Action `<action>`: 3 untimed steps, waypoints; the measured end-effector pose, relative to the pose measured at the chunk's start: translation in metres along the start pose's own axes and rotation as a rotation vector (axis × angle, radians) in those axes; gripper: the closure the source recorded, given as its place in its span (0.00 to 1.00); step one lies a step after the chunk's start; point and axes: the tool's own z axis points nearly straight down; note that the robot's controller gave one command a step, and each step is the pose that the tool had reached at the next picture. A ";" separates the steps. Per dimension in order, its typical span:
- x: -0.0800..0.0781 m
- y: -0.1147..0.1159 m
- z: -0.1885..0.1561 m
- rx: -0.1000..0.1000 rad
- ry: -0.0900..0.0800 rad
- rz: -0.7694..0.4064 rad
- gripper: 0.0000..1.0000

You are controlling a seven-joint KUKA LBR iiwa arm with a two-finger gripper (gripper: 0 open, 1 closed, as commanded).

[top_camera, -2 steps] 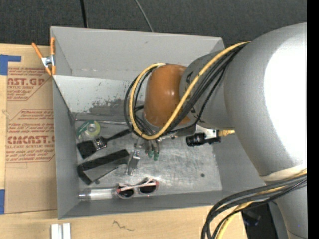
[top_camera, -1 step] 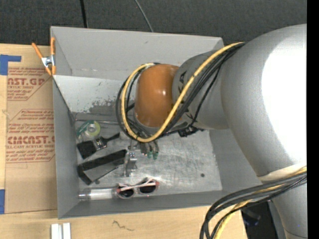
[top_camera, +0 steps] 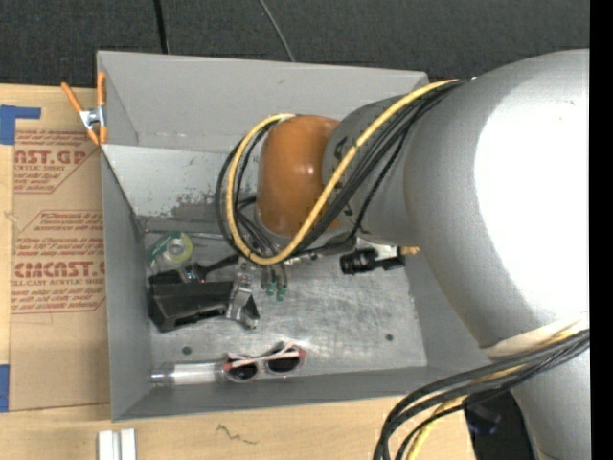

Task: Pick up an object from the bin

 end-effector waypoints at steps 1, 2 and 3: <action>0.000 0.000 0.000 0.000 0.000 -0.001 1.00; 0.003 0.000 -0.005 0.001 0.001 -0.002 1.00; 0.005 0.001 -0.015 -0.001 0.001 -0.005 1.00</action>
Offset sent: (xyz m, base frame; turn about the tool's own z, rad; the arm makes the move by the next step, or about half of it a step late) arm -0.0088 0.0092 0.0488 -0.0143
